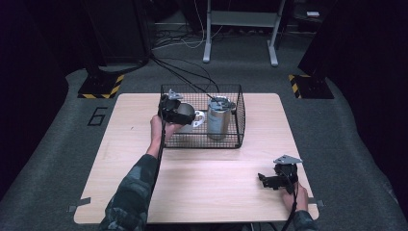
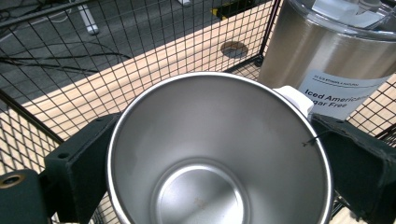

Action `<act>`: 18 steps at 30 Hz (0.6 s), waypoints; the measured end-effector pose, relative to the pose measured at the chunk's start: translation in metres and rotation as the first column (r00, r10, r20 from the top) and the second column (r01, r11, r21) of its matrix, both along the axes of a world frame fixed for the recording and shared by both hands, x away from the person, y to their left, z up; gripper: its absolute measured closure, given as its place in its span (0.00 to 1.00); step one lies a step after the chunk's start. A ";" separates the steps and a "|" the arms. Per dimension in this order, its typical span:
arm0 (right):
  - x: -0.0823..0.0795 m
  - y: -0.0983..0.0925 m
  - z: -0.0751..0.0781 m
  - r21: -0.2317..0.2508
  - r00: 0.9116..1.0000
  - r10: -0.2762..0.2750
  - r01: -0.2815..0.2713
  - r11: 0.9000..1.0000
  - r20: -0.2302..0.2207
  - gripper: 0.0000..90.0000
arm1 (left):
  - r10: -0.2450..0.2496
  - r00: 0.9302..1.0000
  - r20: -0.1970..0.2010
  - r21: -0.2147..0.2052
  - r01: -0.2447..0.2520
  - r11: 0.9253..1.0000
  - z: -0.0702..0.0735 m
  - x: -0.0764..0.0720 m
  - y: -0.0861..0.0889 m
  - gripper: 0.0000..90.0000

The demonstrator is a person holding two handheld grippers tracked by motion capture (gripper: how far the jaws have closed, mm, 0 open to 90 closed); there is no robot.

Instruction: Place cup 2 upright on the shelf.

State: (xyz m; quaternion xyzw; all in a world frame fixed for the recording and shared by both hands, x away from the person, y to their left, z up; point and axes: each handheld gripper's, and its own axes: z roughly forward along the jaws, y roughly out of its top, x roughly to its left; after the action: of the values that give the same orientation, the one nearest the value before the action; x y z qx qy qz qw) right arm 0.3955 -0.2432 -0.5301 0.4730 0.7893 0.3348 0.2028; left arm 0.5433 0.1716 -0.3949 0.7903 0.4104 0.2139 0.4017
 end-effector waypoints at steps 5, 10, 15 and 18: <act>0.000 0.000 0.000 0.000 1.000 0.000 0.000 1.000 0.000 0.00 | 0.008 1.000 -0.011 -0.007 -0.008 1.000 -0.008 0.003 -0.001 0.07; 0.000 0.000 0.000 0.001 1.000 0.000 0.000 1.000 0.000 0.00 | 0.018 1.000 -0.020 -0.014 -0.018 1.000 -0.015 0.005 -0.002 0.07; 0.000 0.000 0.000 0.000 1.000 0.000 0.000 1.000 0.000 0.00 | 0.031 0.999 -0.021 -0.021 -0.032 0.999 -0.018 0.007 -0.002 0.07; 0.000 0.000 0.000 0.000 1.000 0.000 0.000 1.000 0.000 0.00 | 0.034 0.999 -0.024 -0.013 -0.035 0.999 -0.020 0.007 -0.003 0.07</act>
State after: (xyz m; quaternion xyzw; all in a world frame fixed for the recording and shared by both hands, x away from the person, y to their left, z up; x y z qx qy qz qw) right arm 0.3955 -0.2433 -0.5301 0.4729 0.7894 0.3346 0.2030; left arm 0.5508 0.1686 -0.4144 0.7828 0.4302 0.2084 0.3983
